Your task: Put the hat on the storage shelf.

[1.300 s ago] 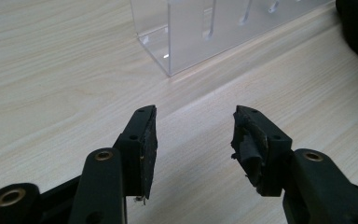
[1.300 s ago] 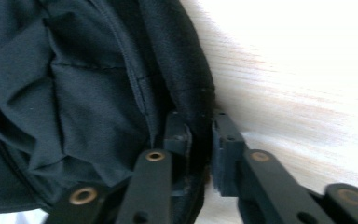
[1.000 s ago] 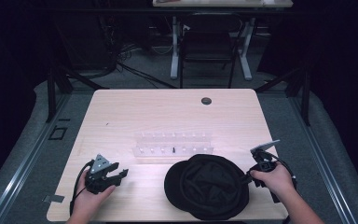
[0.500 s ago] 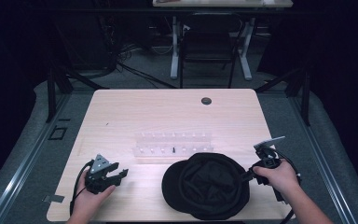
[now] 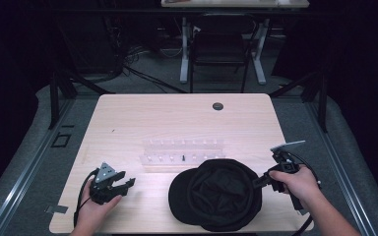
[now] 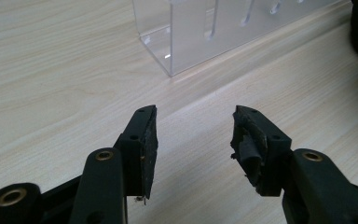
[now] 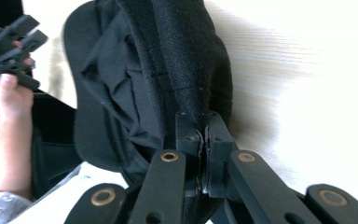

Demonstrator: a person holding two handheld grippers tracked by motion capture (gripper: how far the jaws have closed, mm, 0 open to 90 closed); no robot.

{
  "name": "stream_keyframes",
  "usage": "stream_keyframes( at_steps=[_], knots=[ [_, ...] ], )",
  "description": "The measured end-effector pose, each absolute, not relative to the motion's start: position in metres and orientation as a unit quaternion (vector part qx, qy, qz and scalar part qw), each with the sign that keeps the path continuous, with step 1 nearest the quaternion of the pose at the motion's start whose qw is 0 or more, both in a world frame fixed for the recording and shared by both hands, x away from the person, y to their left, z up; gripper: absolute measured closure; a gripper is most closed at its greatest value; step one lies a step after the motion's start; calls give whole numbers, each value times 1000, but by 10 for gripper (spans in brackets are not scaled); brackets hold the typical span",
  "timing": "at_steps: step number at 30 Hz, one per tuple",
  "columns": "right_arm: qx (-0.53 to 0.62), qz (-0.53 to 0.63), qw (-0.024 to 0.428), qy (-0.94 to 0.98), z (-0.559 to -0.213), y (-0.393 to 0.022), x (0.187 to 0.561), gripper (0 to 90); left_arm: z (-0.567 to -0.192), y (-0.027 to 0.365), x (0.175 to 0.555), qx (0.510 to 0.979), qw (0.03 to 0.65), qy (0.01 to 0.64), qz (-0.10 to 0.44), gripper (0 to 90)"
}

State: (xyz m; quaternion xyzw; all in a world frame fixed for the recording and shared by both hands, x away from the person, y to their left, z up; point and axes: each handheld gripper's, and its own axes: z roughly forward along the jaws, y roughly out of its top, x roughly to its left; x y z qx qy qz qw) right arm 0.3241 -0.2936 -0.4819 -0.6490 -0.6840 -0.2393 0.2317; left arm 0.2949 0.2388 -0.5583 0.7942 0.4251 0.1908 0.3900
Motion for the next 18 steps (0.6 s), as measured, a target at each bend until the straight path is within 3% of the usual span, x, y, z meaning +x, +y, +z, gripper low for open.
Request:
stream_keyframes(
  at_steps=[18],
  knots=[
    [-627,-298,270,-667,-450,-283,320,876,-559,239,295,794,391,425,190,501]
  ],
)
